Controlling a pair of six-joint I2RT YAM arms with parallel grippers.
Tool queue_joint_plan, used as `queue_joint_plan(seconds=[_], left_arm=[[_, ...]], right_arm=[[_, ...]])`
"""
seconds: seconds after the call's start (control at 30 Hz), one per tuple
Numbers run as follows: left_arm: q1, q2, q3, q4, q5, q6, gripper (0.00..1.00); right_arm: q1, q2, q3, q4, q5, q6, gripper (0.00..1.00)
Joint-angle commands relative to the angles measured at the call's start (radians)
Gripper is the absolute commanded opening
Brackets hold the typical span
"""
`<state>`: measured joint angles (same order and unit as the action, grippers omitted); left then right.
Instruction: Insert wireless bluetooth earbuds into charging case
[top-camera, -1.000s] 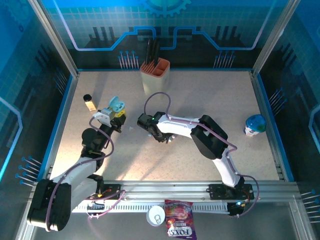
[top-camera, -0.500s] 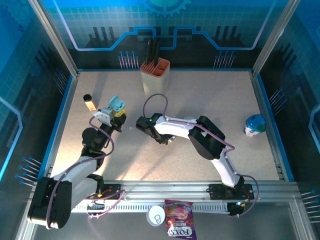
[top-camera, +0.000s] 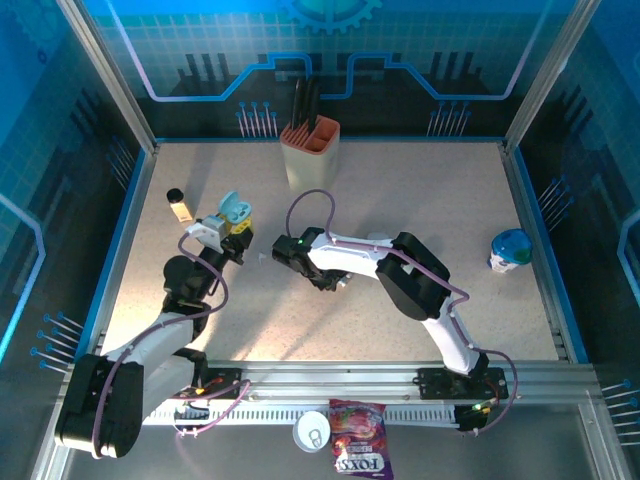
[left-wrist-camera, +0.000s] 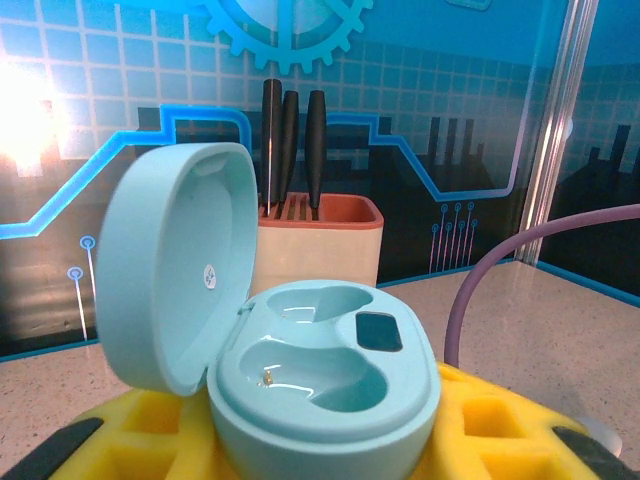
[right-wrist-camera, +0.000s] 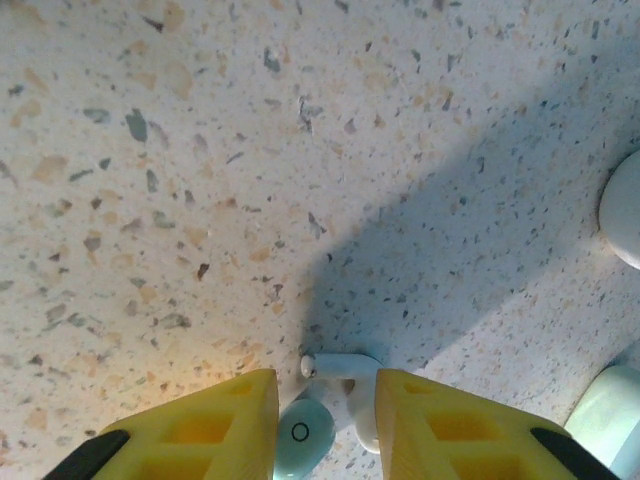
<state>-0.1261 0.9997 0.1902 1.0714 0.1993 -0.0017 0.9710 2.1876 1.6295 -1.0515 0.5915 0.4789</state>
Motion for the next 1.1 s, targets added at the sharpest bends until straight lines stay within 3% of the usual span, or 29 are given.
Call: queue_joint_plan(seconds=[0.0, 1.07], left_arm=[[0.013, -0.012, 0.011, 0.041, 0.019, -0.009, 0.3], [0.013, -0.016, -0.006, 0.047, 0.03, -0.008, 0.31]], right_arm=[[0.027, 0.0, 0.001, -0.034, -0.012, 0.03, 0.34], [0.017, 0.021, 0.003, -0.065, -0.002, 0.046, 0.22]])
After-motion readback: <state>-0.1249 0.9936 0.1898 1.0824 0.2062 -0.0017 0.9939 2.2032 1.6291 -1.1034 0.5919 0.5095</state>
